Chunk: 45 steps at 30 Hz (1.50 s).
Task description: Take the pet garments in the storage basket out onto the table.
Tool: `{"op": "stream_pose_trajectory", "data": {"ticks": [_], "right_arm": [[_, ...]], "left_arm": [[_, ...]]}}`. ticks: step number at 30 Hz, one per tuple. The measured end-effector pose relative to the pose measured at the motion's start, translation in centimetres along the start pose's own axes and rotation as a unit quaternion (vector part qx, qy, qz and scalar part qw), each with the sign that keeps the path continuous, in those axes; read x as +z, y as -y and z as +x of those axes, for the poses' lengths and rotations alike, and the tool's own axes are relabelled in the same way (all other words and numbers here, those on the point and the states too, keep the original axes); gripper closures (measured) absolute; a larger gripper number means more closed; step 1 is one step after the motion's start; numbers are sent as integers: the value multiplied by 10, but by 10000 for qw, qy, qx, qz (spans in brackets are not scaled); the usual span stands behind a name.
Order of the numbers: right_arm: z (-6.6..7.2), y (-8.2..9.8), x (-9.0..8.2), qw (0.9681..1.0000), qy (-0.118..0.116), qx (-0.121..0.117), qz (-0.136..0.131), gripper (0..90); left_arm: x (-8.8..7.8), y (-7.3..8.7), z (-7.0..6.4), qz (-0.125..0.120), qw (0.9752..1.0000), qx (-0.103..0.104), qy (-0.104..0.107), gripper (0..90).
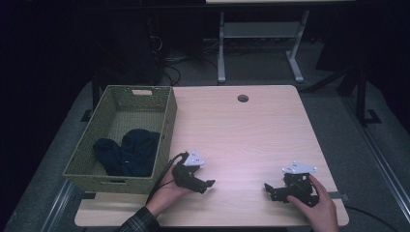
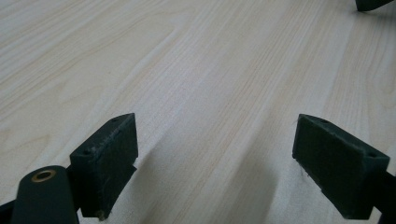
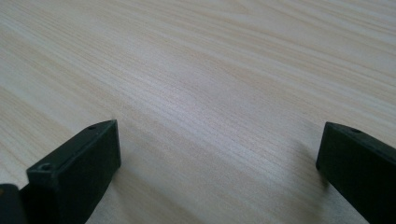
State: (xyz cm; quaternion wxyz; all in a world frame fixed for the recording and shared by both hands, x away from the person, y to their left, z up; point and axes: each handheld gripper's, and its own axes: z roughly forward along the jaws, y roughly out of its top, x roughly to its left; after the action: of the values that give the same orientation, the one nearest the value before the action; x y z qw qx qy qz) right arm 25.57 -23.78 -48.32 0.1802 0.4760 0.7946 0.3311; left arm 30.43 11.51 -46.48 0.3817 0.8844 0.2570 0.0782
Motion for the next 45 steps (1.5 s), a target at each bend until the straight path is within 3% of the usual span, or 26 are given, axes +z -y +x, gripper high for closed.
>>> {"op": "stream_pose_trajectory", "data": {"ticks": [14, 21, 45], "right_arm": [[0, 0, 0, 10000, -6, -5, 2, 0], [0, 0, 0, 10000, -16, -10, 4, 0], [0, 0, 0, 10000, -19, -11, 5, 0]], "left_arm": [[-9, -9, 0, -105, 9999, -50, -48, 138], [-13, -12, 0, -117, 9999, 29, -94, 138], [-25, -26, 2, -123, 9999, -24, 14, 140]]}}
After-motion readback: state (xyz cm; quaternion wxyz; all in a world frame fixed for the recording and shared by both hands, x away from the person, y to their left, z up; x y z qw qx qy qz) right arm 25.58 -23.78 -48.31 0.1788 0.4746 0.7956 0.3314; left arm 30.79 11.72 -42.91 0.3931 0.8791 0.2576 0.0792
